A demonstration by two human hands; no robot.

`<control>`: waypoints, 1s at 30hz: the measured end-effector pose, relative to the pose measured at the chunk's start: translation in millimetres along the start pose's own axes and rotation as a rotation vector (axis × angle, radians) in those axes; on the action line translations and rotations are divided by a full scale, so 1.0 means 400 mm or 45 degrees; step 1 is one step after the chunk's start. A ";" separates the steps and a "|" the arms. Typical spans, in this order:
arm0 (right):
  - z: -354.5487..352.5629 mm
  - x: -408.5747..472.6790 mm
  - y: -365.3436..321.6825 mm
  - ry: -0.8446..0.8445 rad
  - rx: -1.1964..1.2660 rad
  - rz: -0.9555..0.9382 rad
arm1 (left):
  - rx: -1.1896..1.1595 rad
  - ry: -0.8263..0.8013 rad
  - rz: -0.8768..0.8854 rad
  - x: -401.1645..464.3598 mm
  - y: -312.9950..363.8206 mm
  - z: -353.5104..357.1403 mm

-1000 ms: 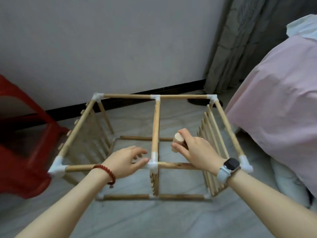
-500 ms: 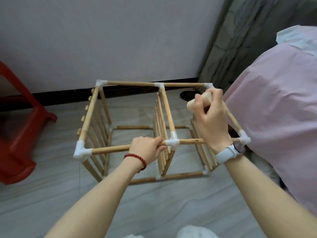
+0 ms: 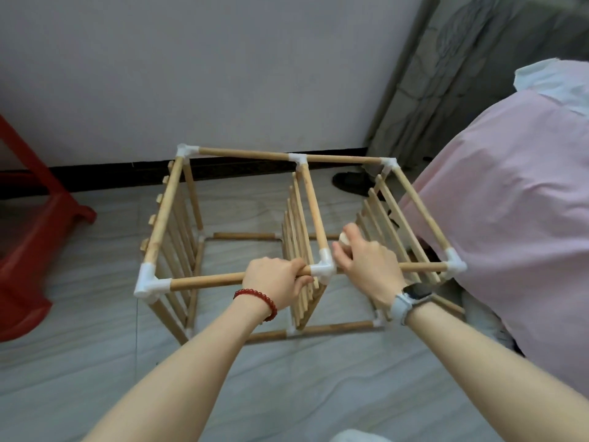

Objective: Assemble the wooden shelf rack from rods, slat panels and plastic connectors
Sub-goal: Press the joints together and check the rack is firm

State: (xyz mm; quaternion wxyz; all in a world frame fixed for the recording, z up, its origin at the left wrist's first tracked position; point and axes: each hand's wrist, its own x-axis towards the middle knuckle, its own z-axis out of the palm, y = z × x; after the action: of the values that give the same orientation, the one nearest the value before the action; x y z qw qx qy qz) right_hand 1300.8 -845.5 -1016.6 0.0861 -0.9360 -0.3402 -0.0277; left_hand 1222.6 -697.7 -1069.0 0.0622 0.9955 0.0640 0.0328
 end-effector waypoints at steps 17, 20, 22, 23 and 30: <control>-0.021 -0.005 -0.031 0.440 0.653 0.059 | -0.103 -0.022 0.002 0.002 -0.002 -0.003; 0.056 -0.039 -0.025 0.016 0.234 0.029 | -0.107 -0.032 -0.010 0.000 0.003 -0.013; 0.035 -0.025 -0.020 -0.032 0.210 0.007 | -0.107 -0.041 -0.016 0.000 0.004 -0.015; 0.025 -0.016 -0.020 -0.062 0.237 0.029 | -0.107 -0.064 -0.015 -0.002 0.006 -0.016; 0.003 0.110 -0.019 -0.053 0.636 0.191 | -0.661 -0.716 -0.095 0.068 -0.034 -0.064</control>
State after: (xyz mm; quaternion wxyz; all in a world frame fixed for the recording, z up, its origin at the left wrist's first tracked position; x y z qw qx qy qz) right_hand 1329.9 -811.7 -1011.9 0.3094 -0.9086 -0.2680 0.0829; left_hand 1245.9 -677.9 -1043.8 0.3286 0.9137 0.0701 -0.2286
